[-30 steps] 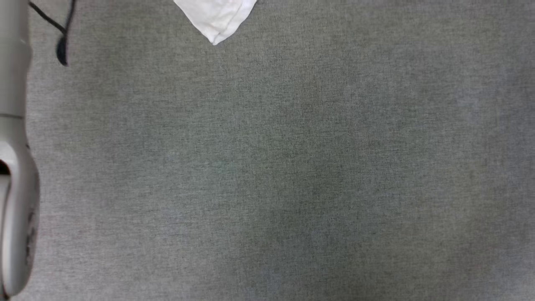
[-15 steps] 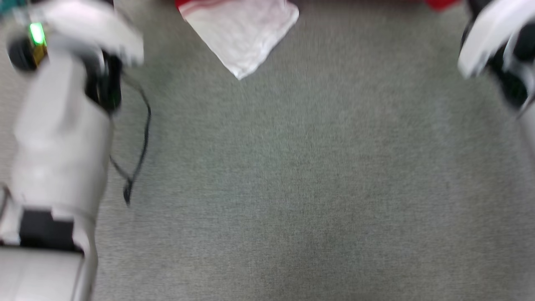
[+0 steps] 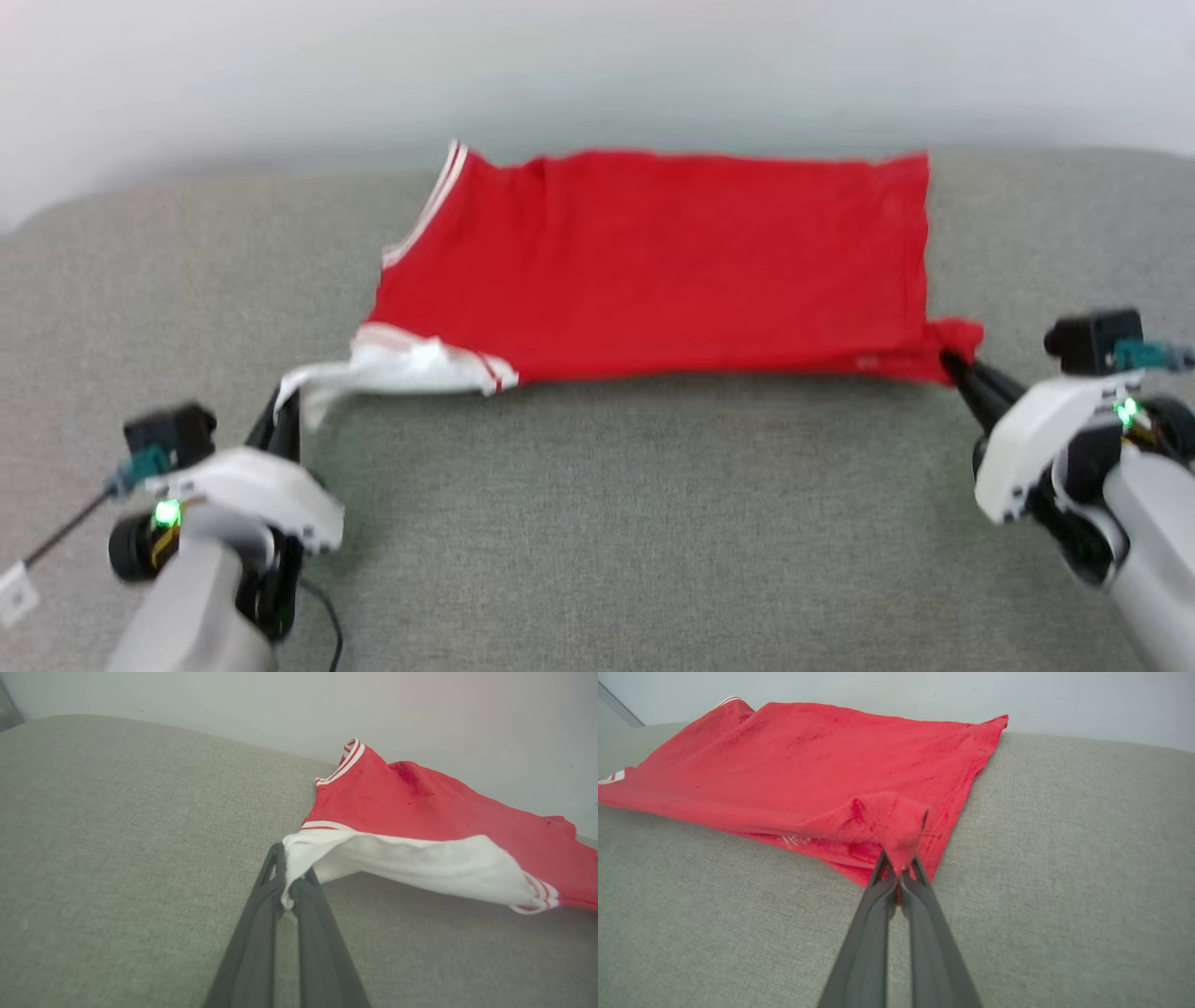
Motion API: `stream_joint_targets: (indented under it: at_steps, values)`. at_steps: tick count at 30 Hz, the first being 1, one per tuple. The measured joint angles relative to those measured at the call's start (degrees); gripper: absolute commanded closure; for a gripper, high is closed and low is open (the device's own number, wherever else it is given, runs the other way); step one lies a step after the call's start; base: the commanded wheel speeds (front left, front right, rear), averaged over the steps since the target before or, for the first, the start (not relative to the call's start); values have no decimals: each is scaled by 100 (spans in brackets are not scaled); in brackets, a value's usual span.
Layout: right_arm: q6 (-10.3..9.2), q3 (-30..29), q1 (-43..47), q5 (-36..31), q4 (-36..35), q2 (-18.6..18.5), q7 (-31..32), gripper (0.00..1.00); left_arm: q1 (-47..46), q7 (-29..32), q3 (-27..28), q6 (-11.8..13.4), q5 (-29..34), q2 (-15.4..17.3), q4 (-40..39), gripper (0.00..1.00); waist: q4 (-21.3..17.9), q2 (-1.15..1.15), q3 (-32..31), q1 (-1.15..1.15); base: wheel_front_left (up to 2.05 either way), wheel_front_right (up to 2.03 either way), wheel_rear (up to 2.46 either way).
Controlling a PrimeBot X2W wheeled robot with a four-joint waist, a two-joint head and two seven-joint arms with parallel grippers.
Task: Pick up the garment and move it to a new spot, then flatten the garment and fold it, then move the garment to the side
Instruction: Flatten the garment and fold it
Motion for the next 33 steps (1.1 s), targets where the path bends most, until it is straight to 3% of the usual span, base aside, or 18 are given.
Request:
stream_joint_targets:
  at_steps: [6, 14, 22, 28, 33]
  values:
    - [1, -267, 1152, -23, -666, -208, 177, 100, 1482, 328, 118, 475, -170, 159, -1298, 100, -24, 0, -561, 0, 0, 0, 0]
    - [2, -1265, 2851, -412, -1952, -314, 722, 100, 3657, 1324, 342, 1492, -421, 405, -3989, 100, -56, 0, -998, -1, 0, 0, 0]
    - [2, -2732, 4330, -1061, -3564, 91, 1850, 100, 4973, 2125, 560, 2385, -469, 679, -6173, 100, -50, 0, -1013, 0, 0, 0, 0]
    - [1, -3392, 4550, -1500, -4381, 563, 2584, 100, 4893, 2225, 528, 2525, -452, 673, -6644, 100, -79, 0, -875, 1, 0, 0, 0]
    - [-1, -3481, 4054, -1660, -4414, 751, 2936, 100, 3945, 2305, 310, 2230, -459, 669, -6285, 100, -85, 0, -594, 2, 0, 0, 0]
